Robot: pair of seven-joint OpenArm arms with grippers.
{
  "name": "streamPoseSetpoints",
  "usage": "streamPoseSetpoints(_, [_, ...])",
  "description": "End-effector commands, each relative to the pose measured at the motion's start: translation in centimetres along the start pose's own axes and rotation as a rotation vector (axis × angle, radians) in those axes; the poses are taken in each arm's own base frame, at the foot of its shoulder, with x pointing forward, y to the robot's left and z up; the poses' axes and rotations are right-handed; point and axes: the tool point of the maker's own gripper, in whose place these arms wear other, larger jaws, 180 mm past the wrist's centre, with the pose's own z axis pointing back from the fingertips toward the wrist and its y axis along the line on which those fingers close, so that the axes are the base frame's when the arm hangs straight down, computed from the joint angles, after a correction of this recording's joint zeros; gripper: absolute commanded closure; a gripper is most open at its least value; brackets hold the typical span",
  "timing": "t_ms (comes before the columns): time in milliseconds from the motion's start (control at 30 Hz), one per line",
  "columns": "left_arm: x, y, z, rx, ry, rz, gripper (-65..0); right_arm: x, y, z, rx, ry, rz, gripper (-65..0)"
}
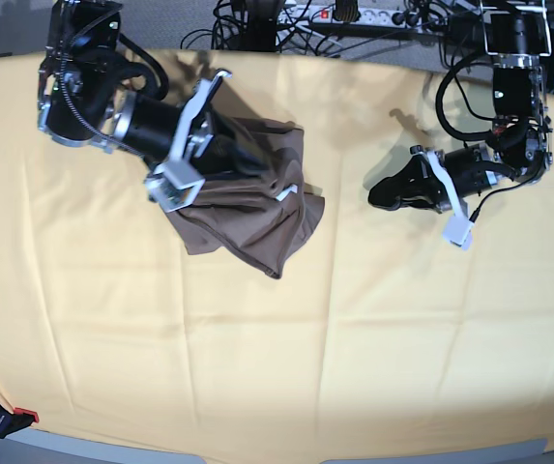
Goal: Fold the T-shirt properly
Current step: 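Drag the folded bundle away from the left gripper with the right gripper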
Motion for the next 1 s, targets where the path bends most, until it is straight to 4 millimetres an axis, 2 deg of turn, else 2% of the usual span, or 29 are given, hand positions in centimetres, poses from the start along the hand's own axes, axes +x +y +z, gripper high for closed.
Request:
streamPoseSetpoints(0, [1.7, -0.4, 0.4, -0.017, -0.047, -0.031, 0.0, 1.2, 1.0, -0.4, 0.036, -0.041, 0.023, 0.0])
streamPoseSetpoints(200, [1.7, -0.5, 0.4, -0.019, -0.048, -0.030, 0.0, 0.5, 4.6, -2.8, 0.136, -0.004, 0.081, 0.0])
streamPoseSetpoints(433, [1.8, -0.5, 0.4, -0.019, -0.049, -0.030, 0.0, -1.5, 6.0, -5.0, 0.116, 0.111, 0.239, 0.0])
streamPoseSetpoints(667, [1.7, -0.5, 0.4, -0.020, -0.049, -0.030, 0.0, -3.1, 8.4, -6.2, 0.171, 0.183, 0.322, 0.0])
streamPoseSetpoints(700, [1.7, -0.5, 0.4, -0.020, -0.049, -0.030, 0.0, -3.2, 8.6, -6.3, 0.175, 0.184, 0.325, -2.5])
streamPoseSetpoints(733, [1.8, -0.5, 0.4, -0.019, -0.049, -0.031, 0.0, -3.1, 8.6, -6.3, 0.177, 0.180, 0.325, -8.4])
streamPoseSetpoints(833, [1.8, -0.5, 0.4, -0.019, -0.048, -0.031, 0.0, -2.6, 8.8, -6.3, 0.190, 0.164, 0.321, -31.1])
streamPoseSetpoints(867, [1.8, -0.5, 0.4, -0.019, -0.048, -0.031, 0.0, -2.3, 9.0, -6.3, 0.202, 0.150, 0.318, -35.9])
streamPoseSetpoints(967, [1.8, -0.5, 0.4, -0.023, -0.053, -0.029, 0.0, -0.4, 10.1, -5.7, 0.228, 0.085, 0.328, -37.3])
